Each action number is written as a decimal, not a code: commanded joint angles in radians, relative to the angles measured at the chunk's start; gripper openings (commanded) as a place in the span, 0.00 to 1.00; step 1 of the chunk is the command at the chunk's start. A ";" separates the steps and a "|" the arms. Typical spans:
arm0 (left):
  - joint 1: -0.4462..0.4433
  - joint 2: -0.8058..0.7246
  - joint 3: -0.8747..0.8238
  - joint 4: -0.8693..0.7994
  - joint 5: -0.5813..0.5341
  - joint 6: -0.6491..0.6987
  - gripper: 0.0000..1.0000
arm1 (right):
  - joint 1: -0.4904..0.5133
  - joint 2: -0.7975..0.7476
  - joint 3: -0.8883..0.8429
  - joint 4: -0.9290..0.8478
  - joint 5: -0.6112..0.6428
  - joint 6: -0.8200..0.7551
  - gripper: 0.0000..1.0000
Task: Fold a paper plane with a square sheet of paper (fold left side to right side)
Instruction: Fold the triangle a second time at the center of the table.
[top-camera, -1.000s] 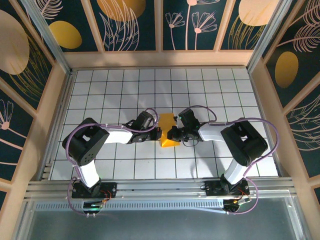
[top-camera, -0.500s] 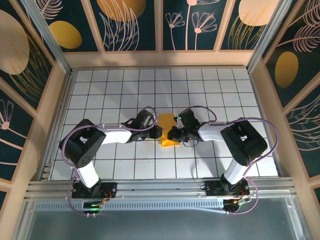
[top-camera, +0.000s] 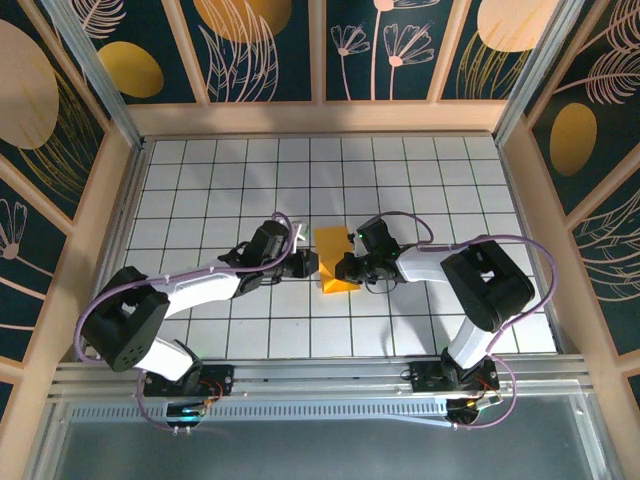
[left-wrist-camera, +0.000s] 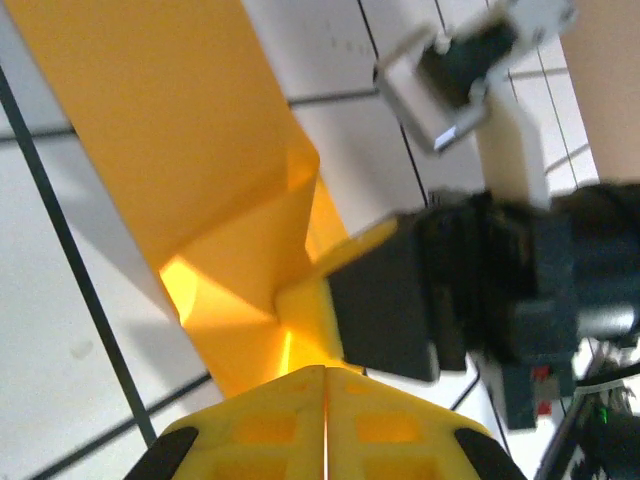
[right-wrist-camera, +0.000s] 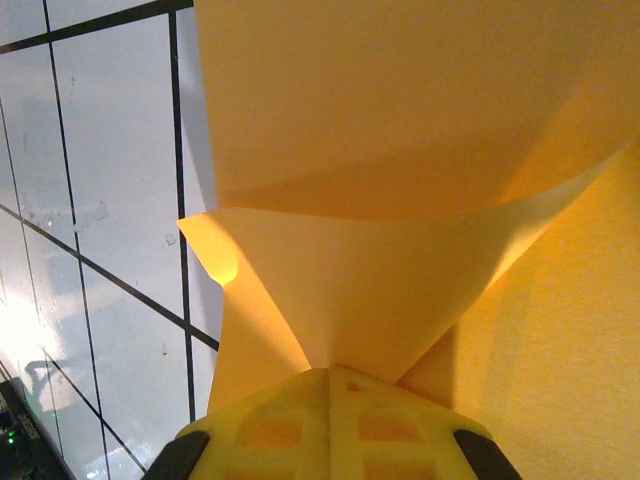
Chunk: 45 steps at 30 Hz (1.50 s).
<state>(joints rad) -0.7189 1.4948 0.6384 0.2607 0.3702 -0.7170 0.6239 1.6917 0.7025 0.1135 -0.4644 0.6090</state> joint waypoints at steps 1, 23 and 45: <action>-0.009 0.026 -0.035 0.156 0.126 -0.112 0.06 | 0.007 0.030 -0.015 -0.043 0.024 -0.003 0.00; -0.063 0.213 0.019 0.181 0.118 -0.110 0.03 | 0.007 0.046 -0.003 -0.057 0.022 -0.012 0.00; -0.064 0.258 0.012 0.113 0.053 -0.081 0.02 | 0.007 0.047 -0.005 -0.066 0.029 -0.019 0.00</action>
<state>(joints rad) -0.7784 1.7439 0.6388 0.3988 0.4370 -0.8165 0.6235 1.6966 0.7025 0.1165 -0.4686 0.6083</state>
